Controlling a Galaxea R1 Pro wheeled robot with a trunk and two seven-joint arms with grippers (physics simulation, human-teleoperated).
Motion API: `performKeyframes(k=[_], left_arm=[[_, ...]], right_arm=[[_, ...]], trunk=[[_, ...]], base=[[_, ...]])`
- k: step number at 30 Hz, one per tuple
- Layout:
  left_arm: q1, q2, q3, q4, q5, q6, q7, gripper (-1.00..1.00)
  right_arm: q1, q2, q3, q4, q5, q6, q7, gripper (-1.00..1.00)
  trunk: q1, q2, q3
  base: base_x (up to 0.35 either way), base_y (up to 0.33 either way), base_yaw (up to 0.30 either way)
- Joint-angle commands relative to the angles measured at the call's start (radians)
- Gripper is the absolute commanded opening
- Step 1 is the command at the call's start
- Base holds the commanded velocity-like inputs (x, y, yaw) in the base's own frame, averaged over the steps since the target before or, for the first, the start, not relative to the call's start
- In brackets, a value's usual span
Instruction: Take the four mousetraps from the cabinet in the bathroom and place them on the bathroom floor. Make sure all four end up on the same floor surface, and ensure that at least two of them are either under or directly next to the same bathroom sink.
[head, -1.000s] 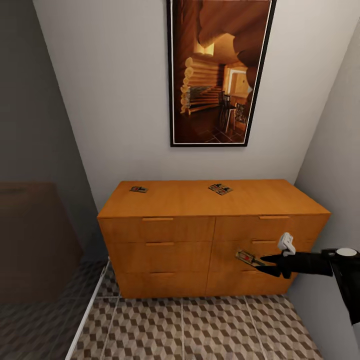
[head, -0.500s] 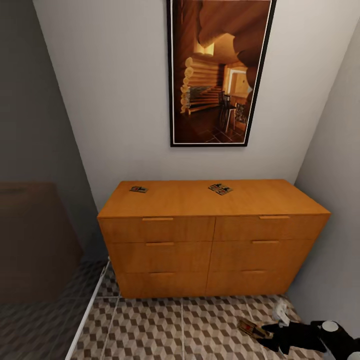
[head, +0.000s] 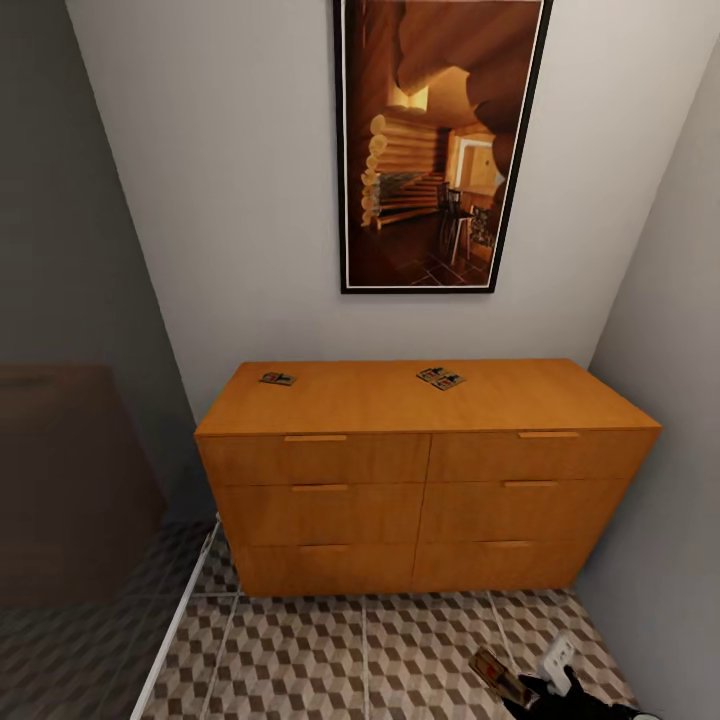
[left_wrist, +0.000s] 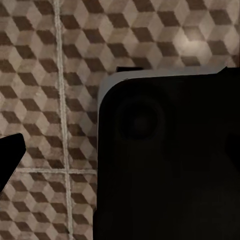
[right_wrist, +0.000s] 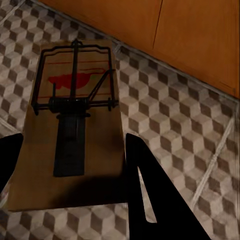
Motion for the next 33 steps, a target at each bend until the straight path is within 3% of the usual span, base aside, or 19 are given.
performKeyframes(k=[1,3,6,7,9,13,15,17,21,23,29,33], left_arm=[[0.000,-0.001,0.001,-0.011,-0.001,-0.003,0.004,1.00],[0.000,-0.003,0.001,-0.029,0.000,-0.001,0.005,1.00],[0.000,-0.006,0.001,-0.071,0.000,0.002,0.007,1.00],[0.000,-0.006,0.001,-0.079,0.000,0.002,0.007,1.00],[0.000,-0.006,0.002,-0.112,0.001,0.003,0.008,1.00],[0.000,-0.006,0.003,-0.179,0.003,0.005,0.009,1.00],[0.000,-0.006,0.003,-0.220,0.003,0.014,0.010,1.00],[0.000,-0.006,0.003,-0.310,0.004,0.101,0.010,1.00],[-0.001,-0.006,0.003,-0.463,0.004,0.273,0.009,1.00],[-0.001,-0.006,0.003,-0.600,0.004,0.370,0.009,1.00],[-0.001,-0.011,0.003,-0.847,0.003,0.460,0.009,1.00],[-0.001,-0.036,0.001,-1.082,0.000,0.655,0.008,1.00]], right_arm=[[0.007,0.017,-0.012,0.000,0.001,0.001,-0.042,-1.00],[0.020,0.048,-0.012,0.000,0.001,0.000,-0.134,-1.00],[0.053,0.124,-0.012,0.001,0.001,-0.009,-0.361,-1.00],[0.059,0.137,-0.012,0.001,0.001,-0.013,-0.400,-1.00],[0.086,0.193,-0.012,0.001,0.001,-0.040,-0.560,-1.00],[0.102,0.229,-0.012,0.001,0.000,-0.060,-0.662,-1.00],[0.105,0.243,-0.012,0.001,-0.003,-0.063,-0.696,-1.00],[0.107,0.255,-0.013,0.000,-0.010,-0.066,-0.757,-1.00],[0.108,0.261,-0.015,-0.001,-0.019,-0.070,-0.799,-1.00],[0.108,0.266,-0.016,-0.002,-0.025,-0.072,-0.810,-1.00],[0.108,0.274,-0.015,-0.004,-0.025,-0.070,-0.807,-1.00],[0.108,0.291,-0.013,-0.004,-0.021,-0.074,-0.805,-1.00]], trunk=[[0.000,0.000,-0.001],[0.000,0.000,-0.001],[0.000,0.000,-0.001],[0.000,0.000,-0.001],[0.000,0.000,-0.001],[0.000,0.000,-0.001],[0.000,0.000,-0.001],[0.000,0.000,-0.001],[0.000,0.000,-0.001],[0.000,0.000,-0.001],[0.000,0.000,-0.001],[0.000,0.000,-0.001]], base=[[0.000,0.000,0.000],[0.000,0.000,0.000],[0.000,0.000,0.000],[0.000,0.000,0.000],[0.000,0.000,0.000],[0.000,0.000,0.000],[0.000,0.000,0.000],[0.000,0.000,0.000],[0.000,0.000,0.000],[0.000,0.000,0.000],[0.000,0.000,0.000],[0.000,0.000,0.000]])
